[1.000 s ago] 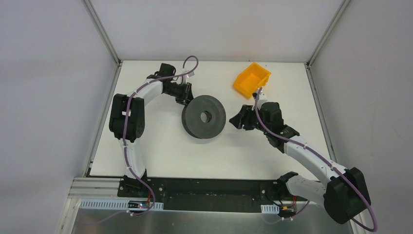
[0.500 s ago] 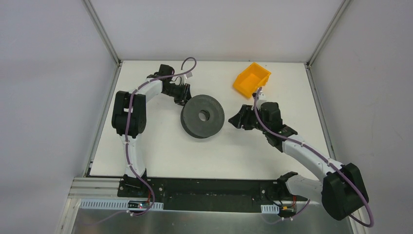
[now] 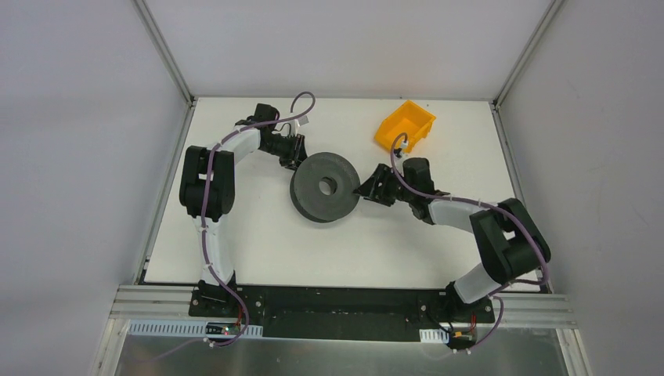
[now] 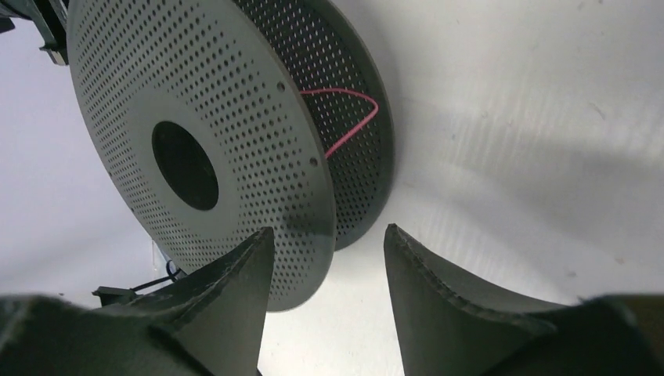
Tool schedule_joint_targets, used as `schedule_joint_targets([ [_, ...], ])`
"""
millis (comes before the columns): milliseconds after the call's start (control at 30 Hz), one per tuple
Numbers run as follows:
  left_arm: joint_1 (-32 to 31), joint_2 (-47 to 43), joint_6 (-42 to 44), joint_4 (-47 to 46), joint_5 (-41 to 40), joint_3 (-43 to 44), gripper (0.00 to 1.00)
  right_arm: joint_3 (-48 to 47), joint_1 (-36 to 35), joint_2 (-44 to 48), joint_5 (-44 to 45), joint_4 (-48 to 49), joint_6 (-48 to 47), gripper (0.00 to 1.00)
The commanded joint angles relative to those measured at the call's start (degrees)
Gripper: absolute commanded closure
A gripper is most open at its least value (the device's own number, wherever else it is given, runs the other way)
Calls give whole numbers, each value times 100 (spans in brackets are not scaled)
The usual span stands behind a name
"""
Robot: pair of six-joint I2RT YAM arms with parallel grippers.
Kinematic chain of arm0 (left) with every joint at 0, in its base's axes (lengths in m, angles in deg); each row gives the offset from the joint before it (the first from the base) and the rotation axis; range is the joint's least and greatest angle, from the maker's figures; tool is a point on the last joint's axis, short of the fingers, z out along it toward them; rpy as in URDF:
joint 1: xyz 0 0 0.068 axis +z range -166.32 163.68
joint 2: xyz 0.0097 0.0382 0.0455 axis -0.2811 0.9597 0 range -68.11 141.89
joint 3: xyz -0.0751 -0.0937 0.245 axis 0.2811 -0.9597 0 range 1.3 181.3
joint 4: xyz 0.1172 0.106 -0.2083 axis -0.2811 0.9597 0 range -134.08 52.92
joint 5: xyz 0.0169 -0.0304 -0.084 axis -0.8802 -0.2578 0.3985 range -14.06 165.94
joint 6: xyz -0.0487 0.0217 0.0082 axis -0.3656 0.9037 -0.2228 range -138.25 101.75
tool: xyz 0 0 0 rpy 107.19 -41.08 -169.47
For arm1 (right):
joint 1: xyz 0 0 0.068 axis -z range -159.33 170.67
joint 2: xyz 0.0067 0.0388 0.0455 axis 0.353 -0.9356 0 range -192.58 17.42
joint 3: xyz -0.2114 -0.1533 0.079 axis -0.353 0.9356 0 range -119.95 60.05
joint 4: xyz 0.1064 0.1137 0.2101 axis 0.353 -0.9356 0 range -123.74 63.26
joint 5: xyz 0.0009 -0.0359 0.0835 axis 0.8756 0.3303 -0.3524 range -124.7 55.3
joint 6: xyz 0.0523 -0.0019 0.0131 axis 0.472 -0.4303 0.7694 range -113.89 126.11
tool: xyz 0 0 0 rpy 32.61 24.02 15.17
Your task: Wrap the cables
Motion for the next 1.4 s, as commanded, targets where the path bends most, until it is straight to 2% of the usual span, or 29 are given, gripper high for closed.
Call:
schedule_joint_targets([
  [0, 17, -2, 205, 112, 226, 182, 80, -355, 55, -453, -462, 1022, 465, 43],
  [167, 17, 26, 272, 157, 195, 177, 80, -429, 95, -906, -700, 1528, 709, 47],
  [533, 62, 68, 331, 316, 82, 199, 77, -234, 196, -1245, -775, 1969, 849, 66],
  [800, 167, 5, 327, 368, 16, 181, 74, -83, 233, -1343, -824, 2239, 899, 69],
  [967, 284, -60, 360, 430, 48, 165, 71, -35, 266, -1469, -889, 2419, 927, 83],
  [1367, 615, -155, 388, 501, 212, 98, 65, 113, 420, -1756, -1028, 2890, 1086, 85],
])
